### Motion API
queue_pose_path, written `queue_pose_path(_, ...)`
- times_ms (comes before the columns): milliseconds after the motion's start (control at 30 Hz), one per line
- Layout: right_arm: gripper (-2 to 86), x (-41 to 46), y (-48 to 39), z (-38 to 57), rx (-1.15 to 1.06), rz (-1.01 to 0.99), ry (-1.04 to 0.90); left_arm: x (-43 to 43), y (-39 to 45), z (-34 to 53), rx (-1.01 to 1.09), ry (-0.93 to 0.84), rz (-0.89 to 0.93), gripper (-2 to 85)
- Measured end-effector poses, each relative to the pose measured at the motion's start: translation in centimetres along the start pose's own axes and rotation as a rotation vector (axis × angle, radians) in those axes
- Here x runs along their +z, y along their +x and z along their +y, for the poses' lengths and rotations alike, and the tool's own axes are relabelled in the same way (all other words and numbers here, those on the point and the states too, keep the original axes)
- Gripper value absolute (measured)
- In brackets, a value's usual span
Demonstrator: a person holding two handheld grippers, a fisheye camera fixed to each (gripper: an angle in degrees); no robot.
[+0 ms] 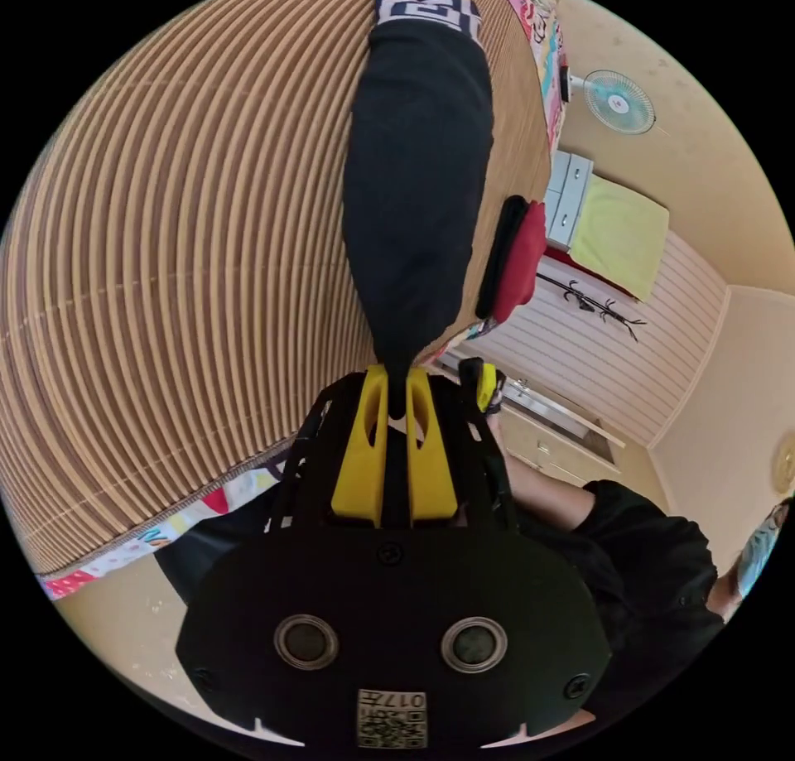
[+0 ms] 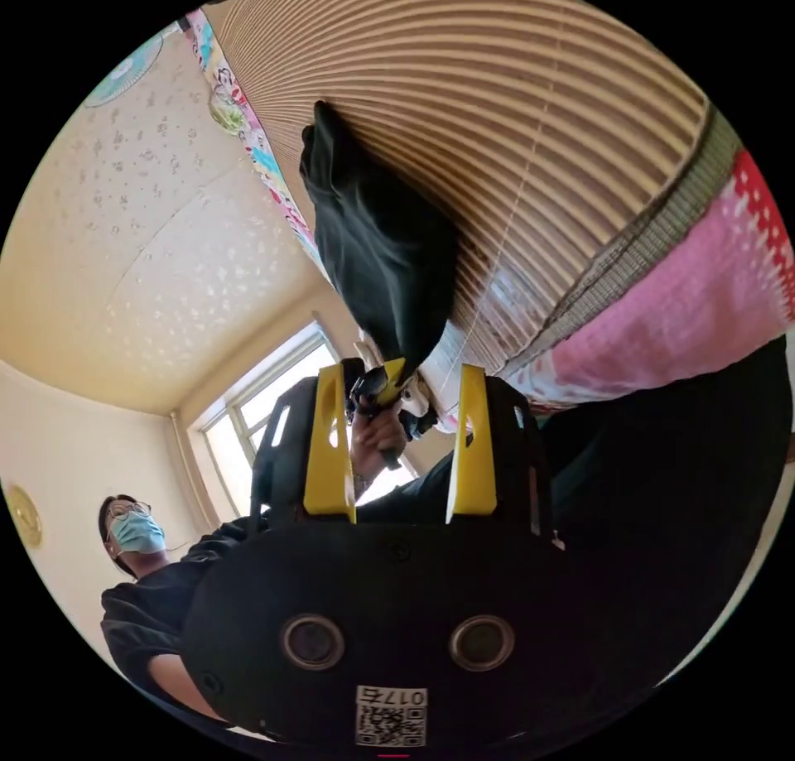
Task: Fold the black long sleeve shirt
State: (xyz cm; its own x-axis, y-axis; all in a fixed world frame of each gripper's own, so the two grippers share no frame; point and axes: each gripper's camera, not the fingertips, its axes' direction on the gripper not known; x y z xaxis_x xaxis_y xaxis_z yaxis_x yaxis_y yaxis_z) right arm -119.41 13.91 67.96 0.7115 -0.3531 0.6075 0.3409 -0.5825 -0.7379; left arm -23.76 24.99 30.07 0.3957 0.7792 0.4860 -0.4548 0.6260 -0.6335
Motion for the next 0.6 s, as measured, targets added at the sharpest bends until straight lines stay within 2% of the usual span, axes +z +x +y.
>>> queue_pose_path(167, 23.0, 2.5, 1.4, -0.7, 0.016, -0.189, 0.078, 1.1, 2.6, 1.8, 0.086, -0.05, 0.193, 3.6)
queue_pose_path(300, 21.1, 3.2, 0.6, -2.2, -0.071, -0.305, 0.099, 1.9, 5.7, 3.8, 0.194, -0.103, 0.128, 3.7)
queue_pose_path(333, 20.4, 3.0, 0.1, -2.5, -0.105, -0.344, 0.108, 1.7, 6.0, 4.1, 0.206, -0.087, 0.113, 3.9)
queue_pose_path(467, 18.2, 2.1, -4.3, -3.3, -0.28, -0.174, 0.049, -0.3, 5.4, 6.7, 0.182, 0.073, 0.131, 5.6)
queue_pose_path(600, 16.4, -1.3, -9.7, -4.6, -0.461, -0.209, 0.016, -2.7, 1.1, 9.1, -0.039, 0.22, 0.052, 5.5)
